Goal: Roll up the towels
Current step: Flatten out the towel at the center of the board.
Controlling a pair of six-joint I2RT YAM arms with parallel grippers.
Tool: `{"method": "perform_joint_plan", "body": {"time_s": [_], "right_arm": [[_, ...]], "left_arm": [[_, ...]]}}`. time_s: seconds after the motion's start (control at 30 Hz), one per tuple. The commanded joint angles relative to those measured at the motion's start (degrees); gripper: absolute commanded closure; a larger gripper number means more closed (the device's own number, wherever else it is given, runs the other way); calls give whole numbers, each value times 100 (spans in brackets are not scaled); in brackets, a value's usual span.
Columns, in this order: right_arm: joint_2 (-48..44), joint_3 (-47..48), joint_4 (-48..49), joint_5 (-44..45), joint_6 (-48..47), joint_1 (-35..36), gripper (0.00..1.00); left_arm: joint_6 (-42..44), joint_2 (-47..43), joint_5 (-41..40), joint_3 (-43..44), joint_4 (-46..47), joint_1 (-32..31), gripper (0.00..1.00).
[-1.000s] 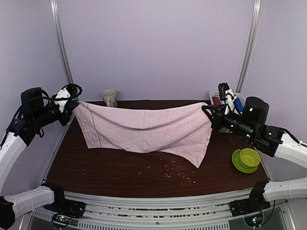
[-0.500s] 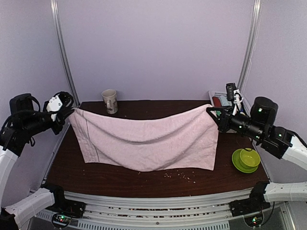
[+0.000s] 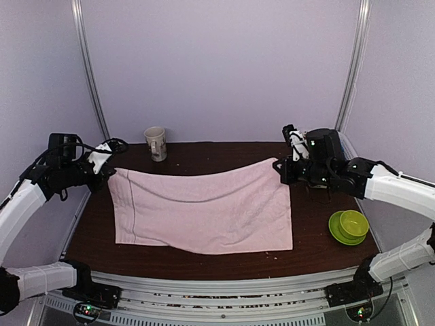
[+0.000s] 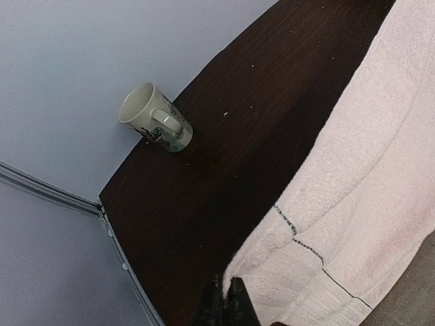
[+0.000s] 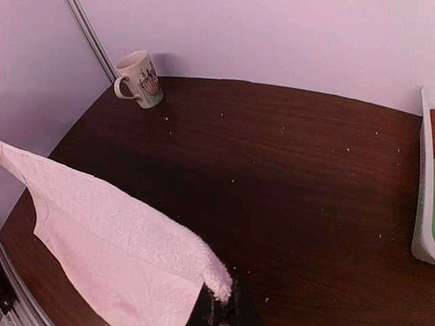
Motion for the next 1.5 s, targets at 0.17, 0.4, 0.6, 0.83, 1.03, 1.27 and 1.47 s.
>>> {"method": "perform_joint_plan", "body": {"time_s": [0.17,0.4,0.6,0.83,1.03,1.27,1.47], "right_arm": [[-764,147,84,101,-348,-21,97],[-311,120,-535,-689,-263,-21,91],[1137,137,-637,-797,-278,-21,85],[3153,854,-644,-623,-272,-30,85],[3578,1345,-742,-442,-297,-28,72],[3117,1554,-1235,-536,-696,-26,59],[2988,1769,-1903,-407,-1110,89,57]], "left_arm": [[-215,-776,-54,110,985,44,100],[331,-1218,790,28,80,39,100],[512,-959,1176,-253,-297,40,100],[502,-272,1118,-589,-262,40,100],[470,-98,1186,-772,-140,39,100],[363,-263,1189,-967,71,39,100],[313,-191,1314,-985,104,45,100]]}}
